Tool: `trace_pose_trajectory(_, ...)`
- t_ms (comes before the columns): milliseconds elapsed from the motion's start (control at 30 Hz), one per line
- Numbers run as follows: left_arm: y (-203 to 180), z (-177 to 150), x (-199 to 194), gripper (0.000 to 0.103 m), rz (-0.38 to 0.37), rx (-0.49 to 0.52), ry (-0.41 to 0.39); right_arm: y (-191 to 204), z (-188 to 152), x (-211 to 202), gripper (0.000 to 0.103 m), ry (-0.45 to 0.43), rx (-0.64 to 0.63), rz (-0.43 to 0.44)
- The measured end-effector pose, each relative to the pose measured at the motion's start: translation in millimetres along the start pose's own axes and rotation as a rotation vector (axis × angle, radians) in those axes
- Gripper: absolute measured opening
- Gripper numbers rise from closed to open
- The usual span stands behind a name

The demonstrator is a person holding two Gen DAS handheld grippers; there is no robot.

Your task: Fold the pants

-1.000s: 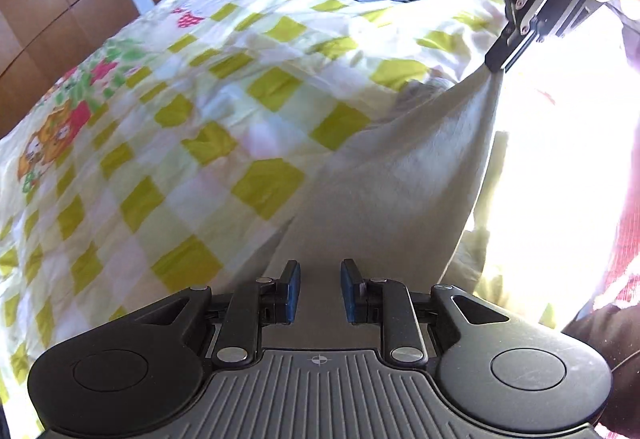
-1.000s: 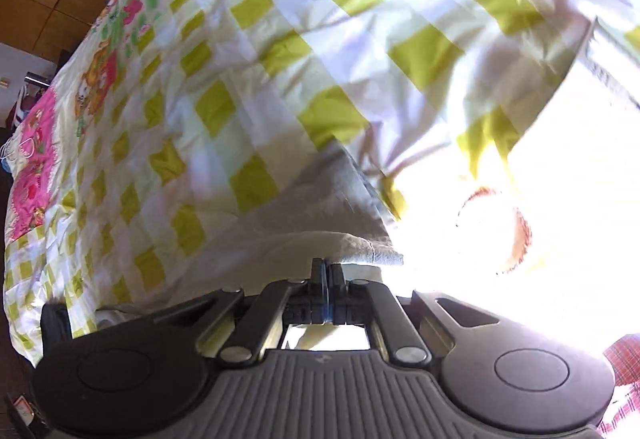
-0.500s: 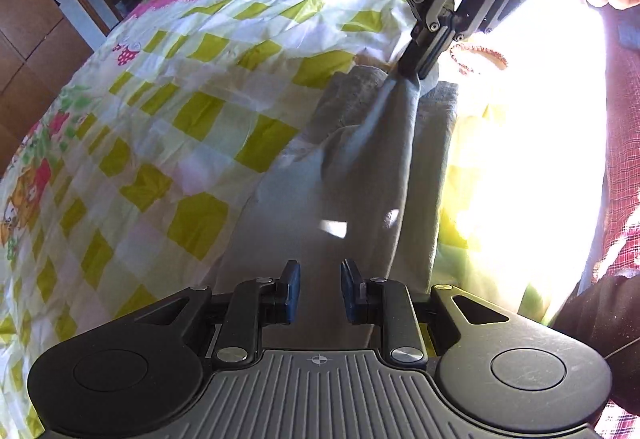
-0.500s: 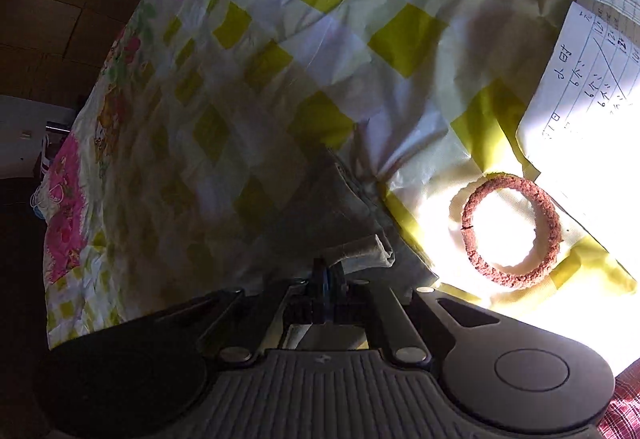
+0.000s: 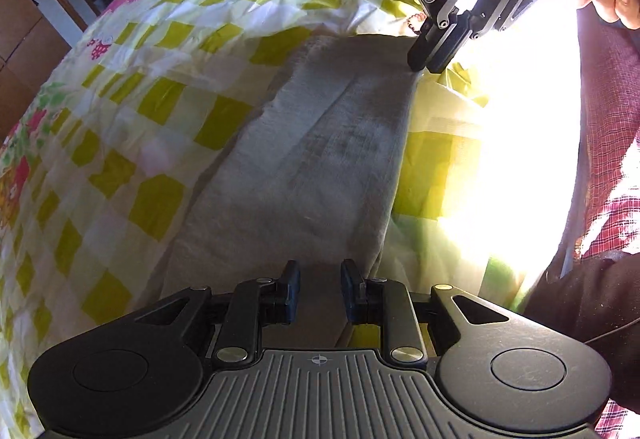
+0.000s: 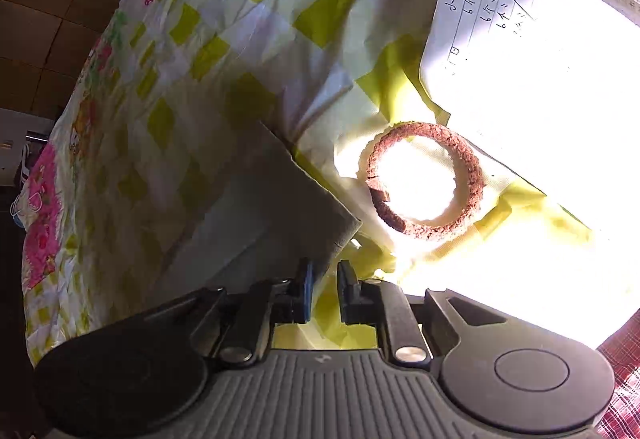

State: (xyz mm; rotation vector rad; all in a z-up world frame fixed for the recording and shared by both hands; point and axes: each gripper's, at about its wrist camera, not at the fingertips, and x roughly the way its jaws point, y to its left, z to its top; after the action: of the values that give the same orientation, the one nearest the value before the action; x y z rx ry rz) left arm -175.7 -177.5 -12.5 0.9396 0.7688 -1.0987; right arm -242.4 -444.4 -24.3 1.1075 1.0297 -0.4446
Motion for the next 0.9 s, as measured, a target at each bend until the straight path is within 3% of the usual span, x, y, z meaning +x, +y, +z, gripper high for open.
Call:
trace_pose_trajectory(267, 0, 6, -5, 0.023, -0.001, -0.015, -0.023, -2, 8, 28, 0.041, -0.029, 0.091, 0.088)
trace_pose_trajectory(300, 2, 6, -5, 0.023, 0.002, -0.021, -0.026, -1, 9, 33, 0.039, -0.029, 0.094, 0.094)
trace_pose_trajectory(333, 3, 7, -5, 0.023, 0.006, -0.029, -0.029, 0, 10, 36, 0.028, -0.021, 0.101, 0.088)
trace_pose_trajectory(367, 5, 8, -5, 0.023, 0.013, -0.037, -0.028, 1, 11, 38, 0.024, -0.007, 0.112, 0.085)
trace_pose_trajectory(400, 8, 9, -7, 0.023, 0.023, -0.044, -0.029, 3, 14, 33, 0.023, -0.007, 0.122, 0.103)
trace_pose_trajectory(467, 15, 13, -15, 0.023, 0.041, -0.068, -0.056, 11, 22, 11, 0.022, -0.054, 0.116, 0.152)
trace_pose_trajectory(567, 25, 24, -26, 0.023, 0.09, -0.128, -0.123, 26, 39, -34, 0.022, -0.192, 0.034, 0.193)
trace_pose_trajectory(633, 26, 30, -21, 0.028, 0.119, -0.152, -0.149, 23, 46, -36, 0.022, -0.226, -0.007, 0.097)
trace_pose_trajectory(733, 21, 26, 13, 0.032, 0.09, -0.148, -0.043, 9, 54, -7, 0.023, -0.089, -0.056, -0.171)
trace_pose_trajectory(800, 21, 18, 18, 0.032, 0.085, -0.143, -0.006, 9, 50, -18, 0.023, -0.091, -0.101, -0.177)
trace_pose_trajectory(900, 37, 5, -2, 0.032, 0.095, -0.17, -0.03, 24, 43, -48, 0.025, -0.152, -0.268, -0.327)
